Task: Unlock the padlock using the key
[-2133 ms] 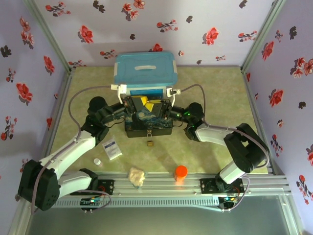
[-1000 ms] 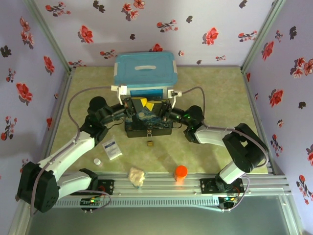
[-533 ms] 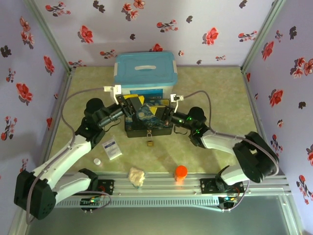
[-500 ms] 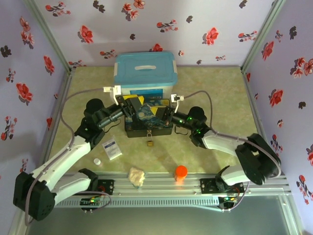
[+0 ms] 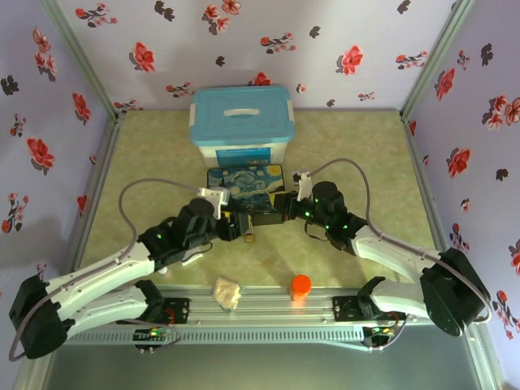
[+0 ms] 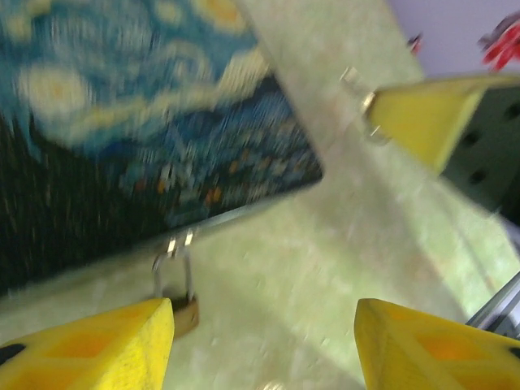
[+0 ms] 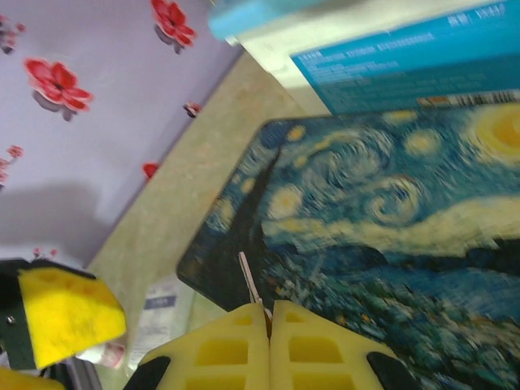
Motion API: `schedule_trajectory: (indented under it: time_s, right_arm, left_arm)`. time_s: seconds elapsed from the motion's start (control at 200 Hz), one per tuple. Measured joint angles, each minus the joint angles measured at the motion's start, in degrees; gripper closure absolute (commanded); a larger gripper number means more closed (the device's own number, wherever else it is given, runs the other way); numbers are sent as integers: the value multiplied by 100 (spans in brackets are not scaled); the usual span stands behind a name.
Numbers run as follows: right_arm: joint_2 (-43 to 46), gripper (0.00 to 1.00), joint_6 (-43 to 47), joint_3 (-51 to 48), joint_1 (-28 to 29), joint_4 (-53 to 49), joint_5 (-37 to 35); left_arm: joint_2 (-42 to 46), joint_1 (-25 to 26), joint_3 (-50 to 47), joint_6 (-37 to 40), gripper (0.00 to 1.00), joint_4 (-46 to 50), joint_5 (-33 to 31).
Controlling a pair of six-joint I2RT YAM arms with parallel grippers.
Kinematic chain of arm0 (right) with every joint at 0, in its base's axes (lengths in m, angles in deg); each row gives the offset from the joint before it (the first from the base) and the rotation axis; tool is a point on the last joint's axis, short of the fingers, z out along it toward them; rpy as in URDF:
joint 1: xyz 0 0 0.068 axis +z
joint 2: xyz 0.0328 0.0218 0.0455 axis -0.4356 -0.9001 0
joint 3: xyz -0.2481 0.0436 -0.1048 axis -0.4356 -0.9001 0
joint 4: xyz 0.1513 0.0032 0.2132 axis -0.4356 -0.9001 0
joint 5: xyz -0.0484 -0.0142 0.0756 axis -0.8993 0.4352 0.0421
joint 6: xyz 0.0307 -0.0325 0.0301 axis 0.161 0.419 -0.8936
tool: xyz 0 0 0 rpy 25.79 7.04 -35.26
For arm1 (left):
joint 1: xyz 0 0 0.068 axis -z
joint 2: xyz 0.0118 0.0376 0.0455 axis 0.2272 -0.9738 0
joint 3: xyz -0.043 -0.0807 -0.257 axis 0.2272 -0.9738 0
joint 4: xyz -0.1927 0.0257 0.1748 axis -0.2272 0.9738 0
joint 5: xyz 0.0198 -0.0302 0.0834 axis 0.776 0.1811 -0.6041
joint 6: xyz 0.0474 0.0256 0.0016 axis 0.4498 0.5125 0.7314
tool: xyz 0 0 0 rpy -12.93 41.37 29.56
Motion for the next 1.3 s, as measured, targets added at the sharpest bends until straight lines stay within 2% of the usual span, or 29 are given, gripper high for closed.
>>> schedule_trajectory:
  time_s: [0.18, 0.465, 0.855, 1.13, 1.235, 1.3]
  right_arm:
    - [101, 100, 26, -186, 83, -168, -133]
    - [240, 100, 85, -243, 205, -256, -315]
    - [269, 100, 85, -407, 225, -251, -448]
    - [269, 100, 85, -487, 225, -249, -492]
    - [269, 100, 83, -498, 225, -247, -494]
    - [269, 100, 83, -503, 225, -243, -501]
  left_arm:
    - [-682, 162, -433, -313, 39, -249, -111]
    - [-1753, 334, -284, -308, 46, -474, -129]
    - [-2780, 334, -286, -278, 52, -1478, -225]
    - [-3217, 334, -184, -258, 62, -1843, -365]
    - [-3254, 334, -177, -273, 73, -1917, -398]
    - [-3254, 334, -177, -271, 76, -1926, -407]
